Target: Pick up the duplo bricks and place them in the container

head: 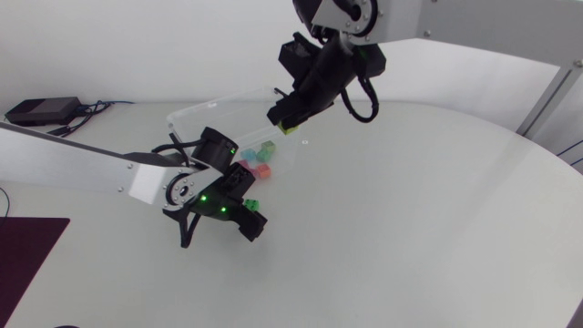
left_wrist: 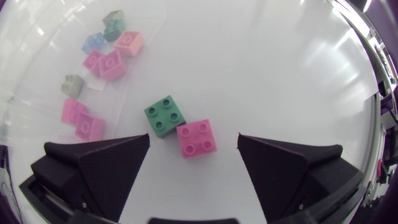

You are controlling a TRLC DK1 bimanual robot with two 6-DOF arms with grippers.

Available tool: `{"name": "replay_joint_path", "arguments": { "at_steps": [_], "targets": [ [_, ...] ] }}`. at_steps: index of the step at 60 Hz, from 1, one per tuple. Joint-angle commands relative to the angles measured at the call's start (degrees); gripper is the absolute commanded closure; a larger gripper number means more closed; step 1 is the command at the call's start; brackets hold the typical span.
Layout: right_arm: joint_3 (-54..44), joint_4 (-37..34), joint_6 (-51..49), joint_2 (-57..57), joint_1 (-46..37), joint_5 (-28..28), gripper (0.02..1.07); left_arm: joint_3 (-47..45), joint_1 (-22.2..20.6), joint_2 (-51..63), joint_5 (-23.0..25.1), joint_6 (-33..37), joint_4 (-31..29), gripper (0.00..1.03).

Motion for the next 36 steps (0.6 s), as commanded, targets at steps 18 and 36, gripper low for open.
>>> {"name": "replay_joint_path", "arguments": {
  "at_steps": [18,36],
  "targets": [
    [12.00,2.53,0.84,7.89,-2.19,-2.93,0.81,2.49,-1.44,5.86,-1.44,-3.73,-1.55,0.31],
    [18.86,3.76,0.75,14.22,-3.86,-4.52,0.81,0.90,-1.35,2.17,-1.62,-3.46,-2.34,0.80]
  ]
}}
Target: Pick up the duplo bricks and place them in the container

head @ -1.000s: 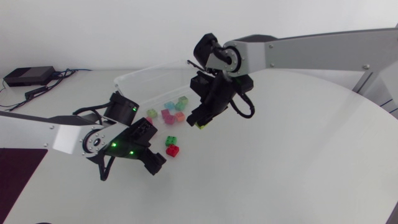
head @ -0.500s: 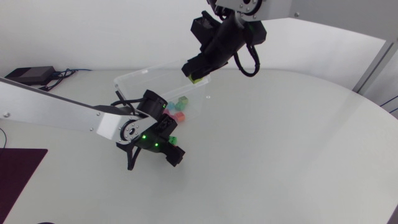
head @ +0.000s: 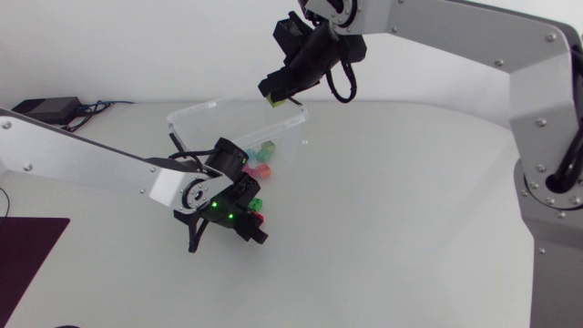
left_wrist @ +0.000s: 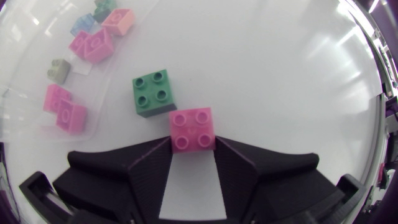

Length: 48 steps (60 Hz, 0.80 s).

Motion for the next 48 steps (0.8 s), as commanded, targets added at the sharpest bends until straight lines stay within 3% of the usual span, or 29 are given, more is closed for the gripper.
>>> {"name": "replay_joint_path", "arguments": {
  "at_steps": [1,4,7,12,14,29,38,48],
  "targets": [
    [2.14,1.03,0.71,2.37,-0.84,-0.60,0.81,-0.74,-0.39,-2.73,-0.39,-1.39,-1.18,0.80],
    [3.37,1.11,0.71,3.69,-0.84,-0.60,0.78,-1.26,-0.65,-4.66,-0.48,-1.30,-2.32,0.80],
    [4.16,1.11,0.71,4.75,-0.84,-0.78,0.66,-2.06,-0.65,-8.18,-0.57,-0.68,-3.47,0.80],
    [6.45,0.59,0.62,7.21,-0.84,-0.78,0.25,-3.37,0.49,-14.59,-0.83,0.72,-3.82,0.81],
    [7.15,0.59,0.45,7.82,-0.75,-0.78,0.19,-3.37,1.37,-16.61,-0.83,1.07,-4.26,0.81],
    [8.20,-1.43,-0.34,6.59,-0.14,-1.40,0.17,-1.70,8.75,-29.88,-0.57,5.21,-4.79,0.81],
    [-7.88,4.54,-2.19,-5.27,1.97,-2.10,0.17,-0.91,14.20,-32.79,3.12,5.47,1.37,0.80],
    [-22.47,9.46,-5.00,-15.73,4.26,-2.10,0.17,-0.47,17.01,-30.68,5.50,4.77,9.28,0.80]
  ]
}}
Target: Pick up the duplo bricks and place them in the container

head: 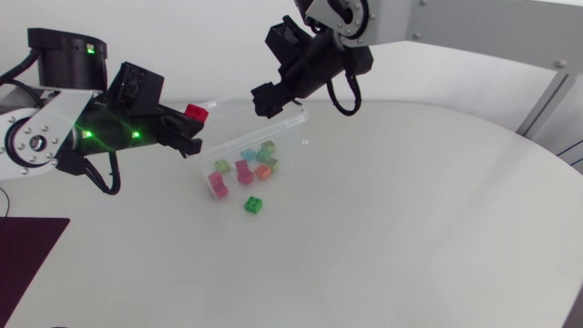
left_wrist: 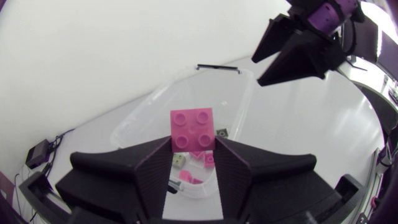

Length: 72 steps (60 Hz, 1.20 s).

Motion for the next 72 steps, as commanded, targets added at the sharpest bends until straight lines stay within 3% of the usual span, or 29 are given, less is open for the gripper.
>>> {"name": "replay_joint_path", "arguments": {
  "at_steps": [1,17,33,37,43,46,72],
  "targets": [
    [-6.30,1.81,-2.01,-4.83,0.91,-0.15,0.17,1.65,1.30,2.16,1.30,-0.24,3.51,0.80],
    [-23.79,7.70,-4.65,-9.57,3.55,-2.35,0.17,8.94,4.11,15.25,3.50,-2.35,9.67,0.78],
    [-27.83,10.16,-8.69,-3.86,4.78,-4.37,0.17,18.17,5.69,26.42,7.89,-3.67,9.40,0.77],
    [-26.87,9.90,-9.30,-1.66,4.78,-4.55,0.17,20.46,5.87,28.61,9.12,-3.67,8.44,0.66],
    [-24.41,9.37,-11.15,2.91,5.22,-4.55,0.17,23.00,6.31,29.93,10.79,-2.96,6.24,0.20],
    [-22.30,8.23,-11.94,5.37,5.31,-4.55,0.17,22.92,6.49,28.96,10.88,-2.44,5.80,0.06],
    [-7.27,-0.91,-13.96,17.67,6.45,-4.11,0.17,12.19,9.65,9.89,11.06,1.87,-0.53,0.05]
  ]
}}
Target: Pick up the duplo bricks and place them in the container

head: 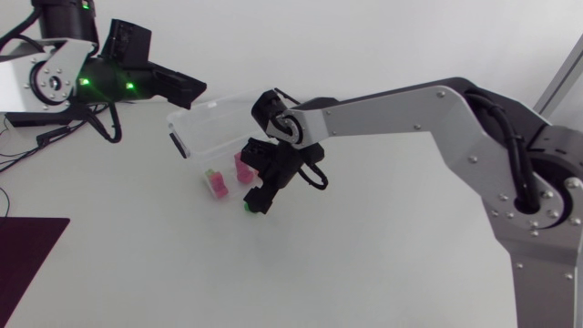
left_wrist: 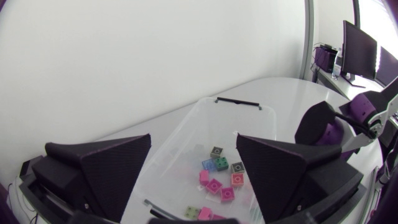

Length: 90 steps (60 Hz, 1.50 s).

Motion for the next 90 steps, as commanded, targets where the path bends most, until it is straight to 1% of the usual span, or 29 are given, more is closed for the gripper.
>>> {"name": "replay_joint_path", "arguments": {
  "at_steps": [1,10,11,22,30,36,40,44,47,49,51,52,53,55,60,66,75,84,90],
  "targets": [
    [2.86,-2.22,-1.42,3.49,0.88,0.53,0.17,-3.57,1.59,-3.12,0.41,1.54,-2.06,0.05],
    [7.07,-5.48,-1.68,6.39,1.05,0.88,0.17,-7.61,3.87,-8.57,0.50,2.33,-3.91,0.05],
    [8.13,-6.71,-1.77,7.00,1.23,1.40,0.17,-8.84,4.31,-10.06,0.50,2.86,-4.08,0.05],
    [13.23,-10.66,-1.42,10.34,1.67,3.51,0.17,-15.61,6.07,-17.62,1.38,3.83,-4.08,0.05],
    [16.57,-12.86,-0.45,12.54,2.19,5.54,0.18,-18.51,8.71,-22.19,2.96,4.18,-4.26,0.05],
    [19.64,-15.41,-0.01,14.39,2.46,6.50,0.18,-19.65,10.82,-24.91,4.72,4.62,-5.14,0.05],
    [21.22,-16.29,0.34,15.44,2.63,7.29,0.19,-19.91,11.69,-25.97,5.07,4.97,-5.58,0.05],
    [22.37,-17.08,0.52,16.14,2.81,7.56,0.29,-20.18,13.10,-27.37,6.12,5.23,-6.19,0.05],
    [22.89,-17.69,0.78,16.50,2.81,7.91,0.34,-20.27,13.54,-27.73,6.48,5.23,-6.55,0.05],
    [23.16,-17.96,0.87,16.76,2.81,7.91,0.42,-20.53,13.63,-28.08,6.56,5.32,-6.55,0.05],
    [23.51,-18.22,1.13,17.02,2.81,8.08,0.52,-20.79,13.63,-28.43,6.56,5.50,-6.63,0.05],
    [23.60,-18.31,1.13,17.02,2.81,8.08,0.54,-20.88,13.63,-28.61,6.56,5.50,-6.63,0.05],
    [23.60,-18.40,1.22,17.02,2.81,8.17,0.60,-20.97,13.63,-28.69,6.56,5.58,-6.63,0.05],
    [23.69,-18.57,1.31,17.20,2.90,8.26,0.67,-21.23,13.63,-29.04,6.56,5.58,-6.63,0.05],
    [23.25,-19.10,1.48,17.02,2.98,8.35,0.83,-21.32,13.63,-29.66,6.65,5.58,-7.25,0.05],
    [21.84,-19.10,1.48,16.32,3.07,8.52,0.83,-21.94,13.80,-30.89,6.56,5.85,-7.69,0.05],
    [16.57,-17.43,1.57,11.66,3.07,8.52,0.84,-22.73,14.95,-32.65,6.74,6.38,-8.39,0.05],
    [9.62,-16.29,2.10,2.70,3.16,8.52,0.84,-23.69,15.30,-34.58,6.83,6.73,-9.45,0.05],
    [6.90,-16.29,2.63,-3.54,3.25,8.61,0.84,-24.84,15.21,-36.43,6.83,6.73,-10.41,0.05]
  ]
}}
